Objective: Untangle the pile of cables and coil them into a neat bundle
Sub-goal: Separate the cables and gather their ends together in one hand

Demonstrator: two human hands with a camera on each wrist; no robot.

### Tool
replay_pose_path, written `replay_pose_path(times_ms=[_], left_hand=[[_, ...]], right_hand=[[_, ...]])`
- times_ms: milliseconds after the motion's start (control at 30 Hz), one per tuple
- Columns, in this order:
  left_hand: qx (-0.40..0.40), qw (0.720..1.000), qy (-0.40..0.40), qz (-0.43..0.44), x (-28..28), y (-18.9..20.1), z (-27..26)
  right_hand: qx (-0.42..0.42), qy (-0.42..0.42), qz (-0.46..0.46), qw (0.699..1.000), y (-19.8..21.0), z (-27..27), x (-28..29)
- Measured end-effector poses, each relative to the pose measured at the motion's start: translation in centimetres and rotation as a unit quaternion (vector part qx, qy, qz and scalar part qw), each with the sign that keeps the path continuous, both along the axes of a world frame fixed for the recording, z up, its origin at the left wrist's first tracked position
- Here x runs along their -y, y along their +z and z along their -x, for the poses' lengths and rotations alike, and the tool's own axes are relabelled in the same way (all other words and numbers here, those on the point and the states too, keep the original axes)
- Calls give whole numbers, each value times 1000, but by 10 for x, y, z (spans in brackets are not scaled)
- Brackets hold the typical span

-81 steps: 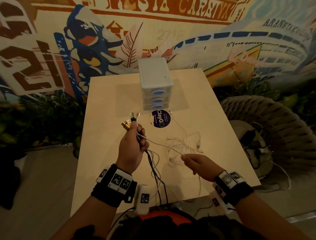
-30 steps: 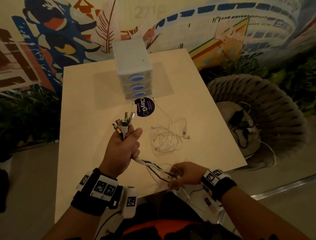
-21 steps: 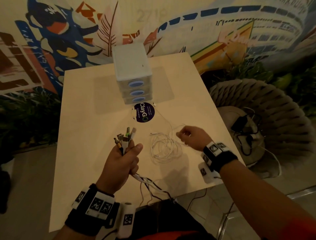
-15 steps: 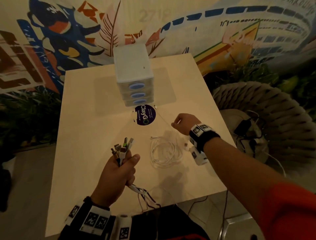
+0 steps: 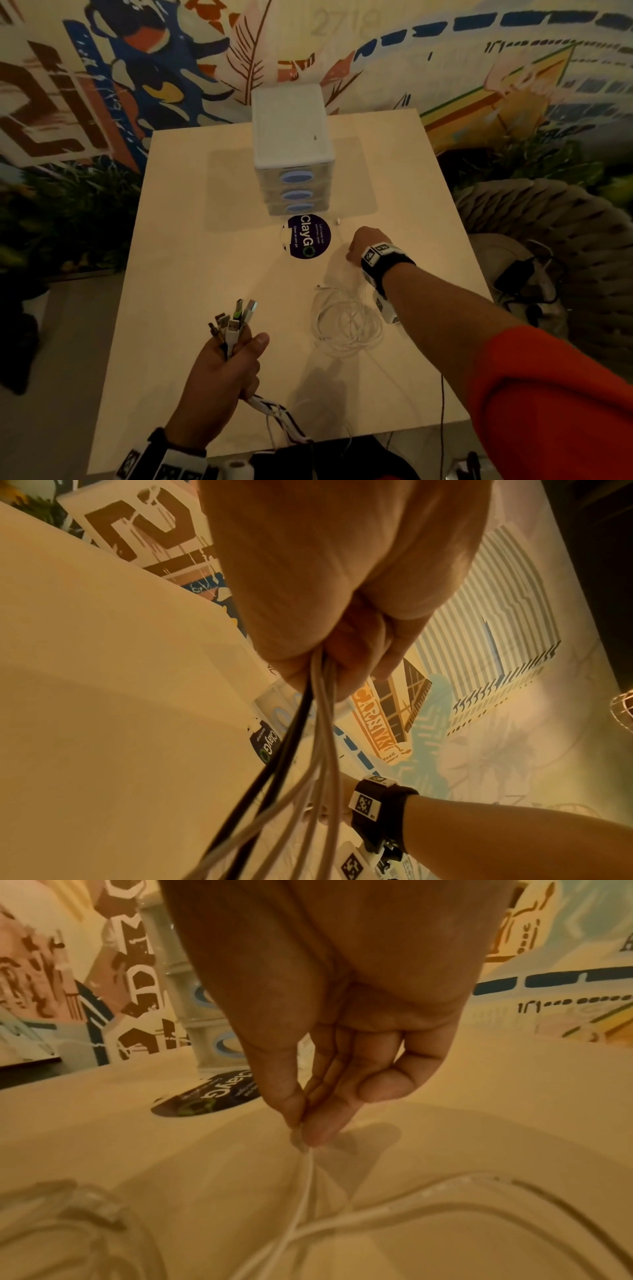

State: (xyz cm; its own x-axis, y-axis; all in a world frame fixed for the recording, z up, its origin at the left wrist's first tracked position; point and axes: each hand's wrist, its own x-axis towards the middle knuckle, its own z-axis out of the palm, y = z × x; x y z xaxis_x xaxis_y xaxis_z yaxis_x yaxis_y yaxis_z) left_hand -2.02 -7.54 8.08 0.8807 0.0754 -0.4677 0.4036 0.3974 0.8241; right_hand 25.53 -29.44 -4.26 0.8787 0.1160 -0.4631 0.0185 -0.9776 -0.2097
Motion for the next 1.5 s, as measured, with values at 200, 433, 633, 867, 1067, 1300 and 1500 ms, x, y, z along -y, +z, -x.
replay_pose_path(times_ms=[200, 433, 633, 867, 1067, 1300, 1500], left_hand=[[0, 999, -16, -46, 4, 0, -1], [10, 998, -23, -49, 7, 7, -1], [60, 994, -47, -80, 22, 25, -8], [98, 986, -94, -99, 45, 43, -15], [81, 996, -20, -44, 38, 47, -16], [162, 984, 31, 63, 5, 61, -15], [180, 980, 1, -80, -6, 59, -15]], right_hand=[[-14, -44, -80, 996, 45, 11, 10], [50, -61, -346, 935, 163, 71, 51], [83, -17, -427, 900, 208, 141, 59], [69, 130, -371, 917, 189, 220, 11], [44, 124, -348, 928, 150, 234, 4], [-98, 84, -116, 985, 79, 226, 47], [-4, -10, -256, 967, 119, 201, 56]])
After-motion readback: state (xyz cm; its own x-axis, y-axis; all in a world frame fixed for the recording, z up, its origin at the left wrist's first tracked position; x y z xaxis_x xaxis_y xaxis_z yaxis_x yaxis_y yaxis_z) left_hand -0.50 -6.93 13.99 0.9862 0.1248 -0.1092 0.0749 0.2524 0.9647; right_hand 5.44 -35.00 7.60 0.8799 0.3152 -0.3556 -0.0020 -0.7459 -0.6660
